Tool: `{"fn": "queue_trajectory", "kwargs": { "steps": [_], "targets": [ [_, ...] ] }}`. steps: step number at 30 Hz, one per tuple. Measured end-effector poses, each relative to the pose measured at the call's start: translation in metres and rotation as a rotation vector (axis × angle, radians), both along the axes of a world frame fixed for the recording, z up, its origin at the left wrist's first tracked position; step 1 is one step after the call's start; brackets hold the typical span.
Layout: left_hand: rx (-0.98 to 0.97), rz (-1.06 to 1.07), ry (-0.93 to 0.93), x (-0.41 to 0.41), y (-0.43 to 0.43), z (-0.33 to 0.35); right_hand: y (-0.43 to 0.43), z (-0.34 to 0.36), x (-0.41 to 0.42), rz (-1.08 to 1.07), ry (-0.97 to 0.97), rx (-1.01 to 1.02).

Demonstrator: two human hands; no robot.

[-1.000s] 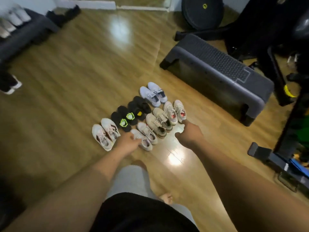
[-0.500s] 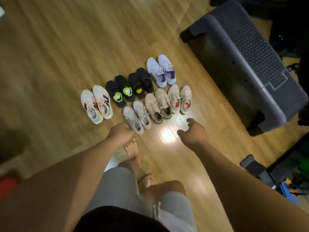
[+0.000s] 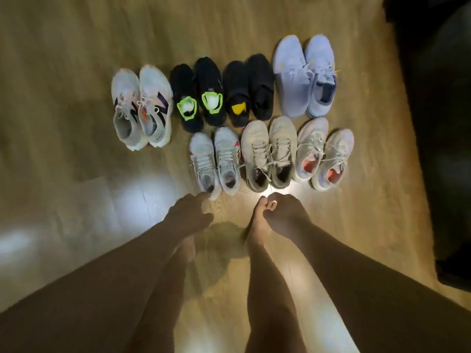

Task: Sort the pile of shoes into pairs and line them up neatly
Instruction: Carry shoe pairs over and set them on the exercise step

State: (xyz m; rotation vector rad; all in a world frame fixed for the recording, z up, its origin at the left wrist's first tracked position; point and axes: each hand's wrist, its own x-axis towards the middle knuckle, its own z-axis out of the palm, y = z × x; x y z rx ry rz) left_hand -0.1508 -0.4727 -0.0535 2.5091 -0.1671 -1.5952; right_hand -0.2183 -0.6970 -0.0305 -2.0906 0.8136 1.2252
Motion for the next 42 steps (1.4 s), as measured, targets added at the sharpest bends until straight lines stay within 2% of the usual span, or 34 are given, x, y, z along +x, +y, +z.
{"fn": "queue_trajectory", "kwargs": {
  "steps": [4, 9, 13, 18, 22, 26, 29, 32, 35, 38, 42],
  "targets": [
    [0.078, -0.225, -0.053, -0.005, -0.03, -0.098, -0.034, -0.092, 0.008, 0.157, 0.06, -0.028],
    [0.118, -0.253, 0.032, -0.008, -0.053, -0.196, -0.055, -0.181, 0.016, 0.548, 0.197, -0.088],
    [0.199, -0.199, 0.1, -0.015, -0.058, -0.23, -0.049, -0.235, 0.016, 0.565, 0.246, -0.065],
    [0.184, -0.146, 0.003, -0.012, -0.046, -0.246, -0.04, -0.303, 0.002, 0.618, 0.225, -0.05],
    [0.2, -0.154, -0.104, -0.013, -0.039, -0.227, -0.044, -0.232, 0.033, 0.59, 0.142, -0.206],
    [0.187, -0.098, -0.077, 0.007, -0.028, -0.153, -0.034, -0.162, 0.04, 0.657, 0.128, -0.236],
    [0.17, -0.23, -0.141, 0.02, -0.008, -0.057, -0.025, -0.072, 0.059, 0.75, 0.153, -0.196],
    [0.119, -0.249, -0.161, 0.031, 0.025, 0.057, 0.002, 0.043, 0.07, 0.867, 0.216, -0.181],
    [0.143, -0.309, -0.282, 0.055, 0.081, 0.167, 0.038, 0.155, 0.085, 0.924, 0.145, -0.228],
    [0.116, -0.278, -0.395, 0.084, 0.146, 0.256, 0.082, 0.261, 0.119, 0.953, 0.028, -0.282],
    [0.142, -0.364, -0.583, 0.137, 0.219, 0.365, 0.14, 0.362, 0.184, 1.038, -0.087, -0.382]
  ]
}}
